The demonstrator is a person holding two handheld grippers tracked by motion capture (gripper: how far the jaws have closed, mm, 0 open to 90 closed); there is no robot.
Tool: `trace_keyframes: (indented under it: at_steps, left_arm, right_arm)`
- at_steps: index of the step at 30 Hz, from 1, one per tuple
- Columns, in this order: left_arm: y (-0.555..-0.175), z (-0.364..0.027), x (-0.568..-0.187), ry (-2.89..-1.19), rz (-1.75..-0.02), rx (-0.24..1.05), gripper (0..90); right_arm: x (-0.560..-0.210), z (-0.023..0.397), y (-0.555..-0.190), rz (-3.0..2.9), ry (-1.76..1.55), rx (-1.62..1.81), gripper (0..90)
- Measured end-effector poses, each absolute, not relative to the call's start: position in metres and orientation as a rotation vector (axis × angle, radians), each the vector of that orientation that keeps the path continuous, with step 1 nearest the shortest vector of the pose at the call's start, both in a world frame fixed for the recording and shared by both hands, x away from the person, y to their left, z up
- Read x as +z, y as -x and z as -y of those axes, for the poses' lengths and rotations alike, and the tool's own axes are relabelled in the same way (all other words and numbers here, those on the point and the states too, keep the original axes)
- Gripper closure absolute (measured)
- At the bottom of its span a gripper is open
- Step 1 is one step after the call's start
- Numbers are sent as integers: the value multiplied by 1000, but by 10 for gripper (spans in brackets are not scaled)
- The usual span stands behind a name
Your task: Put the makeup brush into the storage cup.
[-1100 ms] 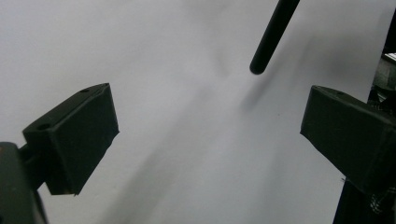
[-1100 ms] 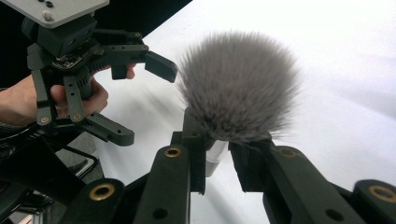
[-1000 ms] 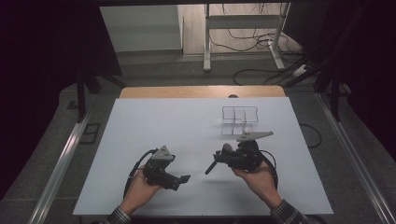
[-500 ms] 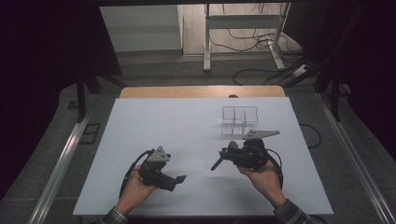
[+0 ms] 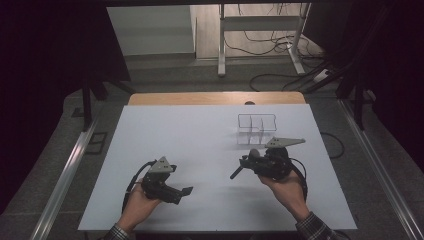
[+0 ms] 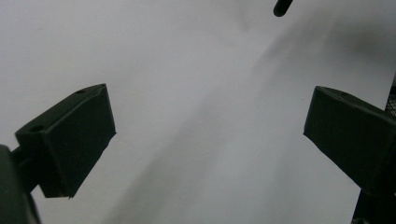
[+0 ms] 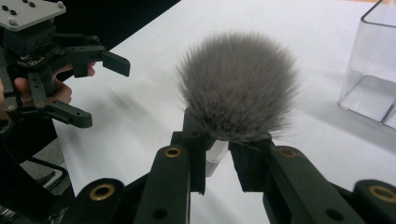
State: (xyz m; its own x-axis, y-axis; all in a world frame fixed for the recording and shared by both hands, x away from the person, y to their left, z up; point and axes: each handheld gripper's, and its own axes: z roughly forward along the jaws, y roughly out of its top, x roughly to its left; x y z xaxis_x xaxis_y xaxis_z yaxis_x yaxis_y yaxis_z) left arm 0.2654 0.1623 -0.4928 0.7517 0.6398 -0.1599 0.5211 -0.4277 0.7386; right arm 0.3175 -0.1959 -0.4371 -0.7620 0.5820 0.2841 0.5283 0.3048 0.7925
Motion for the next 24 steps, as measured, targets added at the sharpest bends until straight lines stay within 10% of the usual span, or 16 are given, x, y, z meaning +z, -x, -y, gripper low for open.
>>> trace_keyframes:
  at_steps: [24]
  left_arm:
    - [-252,-193,-495,-2091,-943,225,20]
  right_arm:
    - [-428,219,-326,-2392,-1110,1483,765]
